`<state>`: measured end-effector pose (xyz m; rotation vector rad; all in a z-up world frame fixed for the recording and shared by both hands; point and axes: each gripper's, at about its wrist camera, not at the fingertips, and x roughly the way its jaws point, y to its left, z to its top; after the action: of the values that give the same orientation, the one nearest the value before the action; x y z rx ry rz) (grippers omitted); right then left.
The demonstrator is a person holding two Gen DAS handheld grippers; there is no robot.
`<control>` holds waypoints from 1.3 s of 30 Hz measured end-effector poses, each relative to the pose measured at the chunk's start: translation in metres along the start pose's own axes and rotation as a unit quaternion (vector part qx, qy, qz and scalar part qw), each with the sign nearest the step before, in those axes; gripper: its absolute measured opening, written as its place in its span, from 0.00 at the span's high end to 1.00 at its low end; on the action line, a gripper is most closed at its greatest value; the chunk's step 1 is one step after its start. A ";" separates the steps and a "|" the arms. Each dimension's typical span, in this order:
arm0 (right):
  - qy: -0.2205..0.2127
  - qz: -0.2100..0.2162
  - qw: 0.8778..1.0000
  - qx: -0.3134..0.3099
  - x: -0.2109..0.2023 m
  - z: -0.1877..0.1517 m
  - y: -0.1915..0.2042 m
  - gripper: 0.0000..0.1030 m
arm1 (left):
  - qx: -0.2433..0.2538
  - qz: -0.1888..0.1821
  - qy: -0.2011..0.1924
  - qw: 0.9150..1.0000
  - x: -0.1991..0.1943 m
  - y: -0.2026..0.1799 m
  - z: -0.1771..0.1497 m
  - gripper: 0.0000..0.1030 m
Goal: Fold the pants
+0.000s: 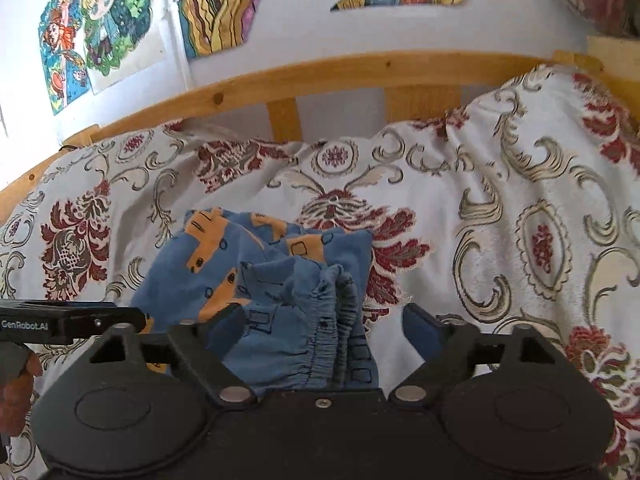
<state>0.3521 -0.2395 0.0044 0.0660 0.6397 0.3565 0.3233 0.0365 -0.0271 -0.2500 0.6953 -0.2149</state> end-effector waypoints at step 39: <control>-0.100 -0.062 0.993 0.010 -0.216 -0.120 0.064 0.01 | 0.058 0.097 -0.085 0.990 -0.188 -0.059 -0.135 0.00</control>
<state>0.1010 -0.2594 0.0427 0.0791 0.4460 0.2207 0.0876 0.0118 0.0042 -0.0865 0.5319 -0.0461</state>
